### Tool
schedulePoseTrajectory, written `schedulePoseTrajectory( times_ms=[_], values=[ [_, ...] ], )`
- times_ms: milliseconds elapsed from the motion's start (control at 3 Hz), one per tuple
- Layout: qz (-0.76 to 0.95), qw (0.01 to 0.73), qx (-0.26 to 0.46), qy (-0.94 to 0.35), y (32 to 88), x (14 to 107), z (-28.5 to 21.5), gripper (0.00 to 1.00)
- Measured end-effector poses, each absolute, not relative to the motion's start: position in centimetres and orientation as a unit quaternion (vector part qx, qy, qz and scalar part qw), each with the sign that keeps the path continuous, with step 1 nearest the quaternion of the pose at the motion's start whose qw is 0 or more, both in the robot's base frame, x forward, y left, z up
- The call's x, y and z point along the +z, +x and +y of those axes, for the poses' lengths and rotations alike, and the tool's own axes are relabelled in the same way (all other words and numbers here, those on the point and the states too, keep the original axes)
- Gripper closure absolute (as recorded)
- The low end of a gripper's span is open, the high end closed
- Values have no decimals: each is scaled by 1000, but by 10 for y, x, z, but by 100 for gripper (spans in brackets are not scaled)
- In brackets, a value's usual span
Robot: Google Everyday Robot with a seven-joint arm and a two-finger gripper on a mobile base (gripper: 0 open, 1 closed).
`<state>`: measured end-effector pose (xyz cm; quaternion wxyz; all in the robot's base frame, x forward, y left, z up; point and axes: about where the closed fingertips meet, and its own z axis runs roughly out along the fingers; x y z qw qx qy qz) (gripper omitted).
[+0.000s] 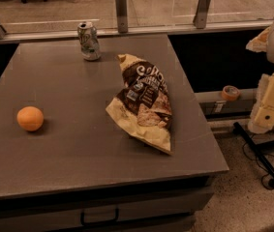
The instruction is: Move 7up can near orange
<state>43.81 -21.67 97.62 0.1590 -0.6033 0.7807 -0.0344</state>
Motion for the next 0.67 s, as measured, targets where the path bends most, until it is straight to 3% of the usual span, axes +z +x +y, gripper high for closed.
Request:
schedulePoseTrajectory(
  times_ms=[333, 667],
  values=[
    [781, 159, -34, -603, 438, 976, -217, 0],
    [760, 226, -27, -609, 465, 999, -202, 0]
  ],
)
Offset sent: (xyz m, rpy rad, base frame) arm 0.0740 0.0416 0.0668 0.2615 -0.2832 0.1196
